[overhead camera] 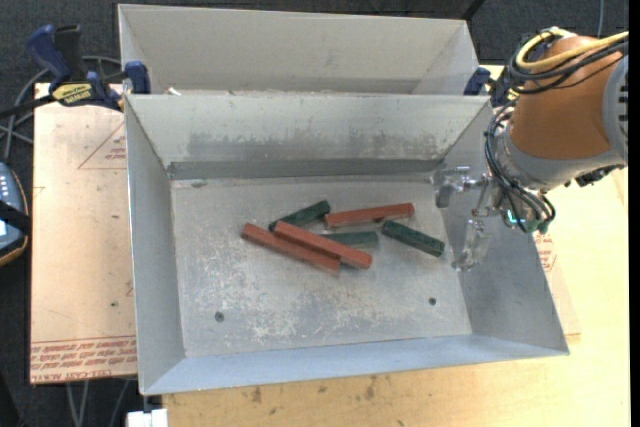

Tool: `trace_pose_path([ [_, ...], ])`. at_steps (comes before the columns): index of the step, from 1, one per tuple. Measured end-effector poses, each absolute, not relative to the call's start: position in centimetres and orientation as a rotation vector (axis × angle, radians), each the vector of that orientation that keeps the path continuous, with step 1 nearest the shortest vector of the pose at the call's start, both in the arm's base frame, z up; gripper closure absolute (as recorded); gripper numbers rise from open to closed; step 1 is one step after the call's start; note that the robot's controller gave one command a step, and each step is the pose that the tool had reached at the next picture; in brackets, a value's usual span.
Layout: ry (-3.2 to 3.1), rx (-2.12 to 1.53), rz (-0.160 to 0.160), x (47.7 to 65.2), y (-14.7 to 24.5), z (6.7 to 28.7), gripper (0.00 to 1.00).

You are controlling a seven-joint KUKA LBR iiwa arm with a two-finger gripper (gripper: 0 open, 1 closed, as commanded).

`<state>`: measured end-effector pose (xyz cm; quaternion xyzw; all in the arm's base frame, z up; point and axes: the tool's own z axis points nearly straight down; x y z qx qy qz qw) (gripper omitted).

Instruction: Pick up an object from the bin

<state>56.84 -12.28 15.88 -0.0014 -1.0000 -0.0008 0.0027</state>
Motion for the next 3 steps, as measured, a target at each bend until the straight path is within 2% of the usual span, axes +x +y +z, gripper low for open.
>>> trace_pose_path([
  [1,-3.138,-0.190,-0.003,59.1,-11.2,6.7,0.00],
  [2,-3.143,-0.189,0.001,59.3,-11.3,7.2,1.00],
  [3,-3.151,-0.166,0.001,63.5,-11.6,21.6,1.00],
])
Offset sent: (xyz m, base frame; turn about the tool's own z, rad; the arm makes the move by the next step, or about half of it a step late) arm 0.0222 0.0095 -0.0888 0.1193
